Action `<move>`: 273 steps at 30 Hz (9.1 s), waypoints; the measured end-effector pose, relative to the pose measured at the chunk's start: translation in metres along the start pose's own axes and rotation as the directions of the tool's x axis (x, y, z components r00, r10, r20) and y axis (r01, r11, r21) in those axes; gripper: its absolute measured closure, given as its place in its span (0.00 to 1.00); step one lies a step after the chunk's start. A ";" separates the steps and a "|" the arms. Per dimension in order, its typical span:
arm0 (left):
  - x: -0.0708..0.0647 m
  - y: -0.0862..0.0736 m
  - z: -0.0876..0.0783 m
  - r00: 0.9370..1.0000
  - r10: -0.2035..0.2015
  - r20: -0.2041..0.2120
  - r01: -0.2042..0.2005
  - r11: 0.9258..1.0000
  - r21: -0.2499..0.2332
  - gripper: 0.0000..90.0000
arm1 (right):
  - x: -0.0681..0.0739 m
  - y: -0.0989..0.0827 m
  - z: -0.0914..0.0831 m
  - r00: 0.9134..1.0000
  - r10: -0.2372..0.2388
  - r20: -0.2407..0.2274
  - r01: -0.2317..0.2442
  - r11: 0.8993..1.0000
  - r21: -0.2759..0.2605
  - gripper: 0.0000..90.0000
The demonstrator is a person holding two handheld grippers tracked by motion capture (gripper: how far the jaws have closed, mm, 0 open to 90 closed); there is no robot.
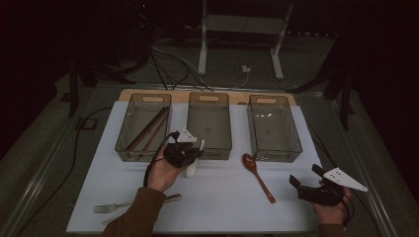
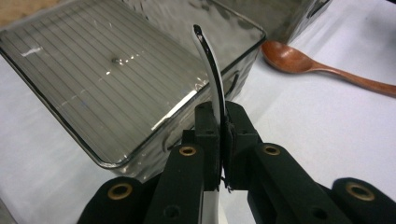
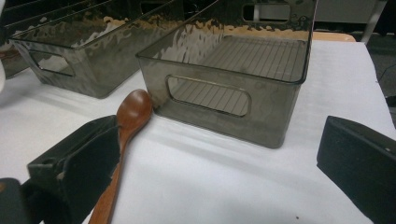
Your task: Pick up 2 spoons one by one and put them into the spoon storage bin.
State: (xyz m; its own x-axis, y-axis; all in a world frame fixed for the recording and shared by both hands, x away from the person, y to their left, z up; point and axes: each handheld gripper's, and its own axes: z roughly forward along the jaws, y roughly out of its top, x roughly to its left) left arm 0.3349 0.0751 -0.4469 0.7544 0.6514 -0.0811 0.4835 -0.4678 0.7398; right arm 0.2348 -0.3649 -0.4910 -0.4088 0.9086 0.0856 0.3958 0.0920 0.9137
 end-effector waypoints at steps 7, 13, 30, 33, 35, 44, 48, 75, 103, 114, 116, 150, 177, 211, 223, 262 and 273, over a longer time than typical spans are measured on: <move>0.005 0.007 -0.006 1.000 -0.009 -0.003 0.009 1.000 -0.014 0.97 | 0.000 0.000 0.000 1.000 -0.001 0.001 0.001 1.000 -0.001 0.00; 0.010 0.011 -0.011 1.000 -0.019 -0.001 0.019 1.000 -0.023 0.97 | 0.000 0.000 0.000 1.000 0.000 0.000 0.000 1.000 0.000 0.00; 0.019 0.027 -0.016 0.999 -0.039 -0.007 0.039 0.998 -0.041 0.97 | 0.000 0.000 0.001 1.000 0.002 -0.001 -0.002 1.000 0.000 0.00; 0.021 0.031 -0.017 0.999 -0.039 -0.010 0.039 0.998 -0.044 0.97 | 0.000 0.000 0.001 1.000 0.001 -0.001 -0.001 1.000 0.000 0.00; 0.022 0.034 -0.017 0.999 -0.041 -0.011 0.040 0.998 -0.047 0.97 | 0.000 0.000 0.001 1.000 0.000 0.000 0.000 1.000 0.001 0.00; 0.028 0.044 -0.016 0.999 -0.043 -0.020 0.042 0.998 -0.050 0.97 | 0.000 0.000 0.001 1.000 -0.001 0.000 0.001 1.000 0.003 0.00; 0.033 0.048 -0.015 0.998 -0.048 -0.028 0.047 0.998 -0.048 0.97 | 0.000 0.000 0.001 1.000 -0.002 0.000 0.002 1.000 0.003 0.00; 0.061 0.066 0.009 0.985 -0.137 -0.101 0.133 0.990 -0.049 0.97 | 0.000 0.000 0.001 1.000 0.000 -0.003 0.000 1.000 0.000 0.00; 0.051 0.057 0.039 0.981 -0.183 -0.063 0.183 0.983 0.007 0.21 | 0.000 0.000 0.001 1.000 0.000 -0.004 0.000 1.000 0.002 0.00; 0.040 0.059 0.026 0.985 -0.170 -0.002 0.169 0.983 -0.069 0.01 | 0.000 0.000 0.001 1.000 0.000 -0.004 0.000 1.000 0.001 0.00; 0.039 0.058 0.022 0.986 -0.166 0.003 0.165 0.983 -0.076 0.01 | 0.000 0.000 0.001 1.000 0.001 -0.003 -0.001 1.000 0.001 0.00; 0.042 -0.015 -0.066 0.990 -0.117 -0.081 0.098 0.973 -0.209 0.01 | 0.010 0.012 0.004 1.000 0.008 -0.016 -0.008 1.000 -0.012 0.00; 0.042 -0.073 -0.100 0.977 -0.124 -0.172 0.081 0.968 -0.236 0.01 | 0.047 0.049 0.053 0.993 -0.093 -0.071 0.101 0.987 0.123 0.00; 0.043 -0.107 -0.118 0.959 -0.187 -0.212 0.135 0.962 -0.238 0.01 | 0.083 0.028 0.104 0.989 -0.134 -0.055 0.145 0.897 0.418 0.27; 0.042 -0.107 -0.123 0.957 -0.195 -0.216 0.138 0.957 -0.254 0.01 | 0.090 0.020 0.111 0.982 -0.185 -0.032 0.176 0.852 0.492 0.67; 0.043 -0.108 -0.122 0.953 -0.212 -0.218 0.154 0.955 -0.254 0.01 | 0.098 0.027 0.107 0.990 -0.129 -0.061 0.142 0.863 0.486 0.92; 0.043 -0.108 -0.121 0.953 -0.212 -0.219 0.154 0.955 -0.252 0.01 | 0.107 0.043 0.102 0.992 -0.116 -0.053 0.127 0.904 0.408 0.92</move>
State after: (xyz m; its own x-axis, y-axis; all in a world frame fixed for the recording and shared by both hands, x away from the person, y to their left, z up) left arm 0.2612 0.2259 -0.4493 0.5193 0.8501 -0.0878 0.4666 -0.1960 0.8625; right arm 0.2918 -0.2225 -0.4825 -0.4949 0.8690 0.0003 0.6413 0.3650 0.6749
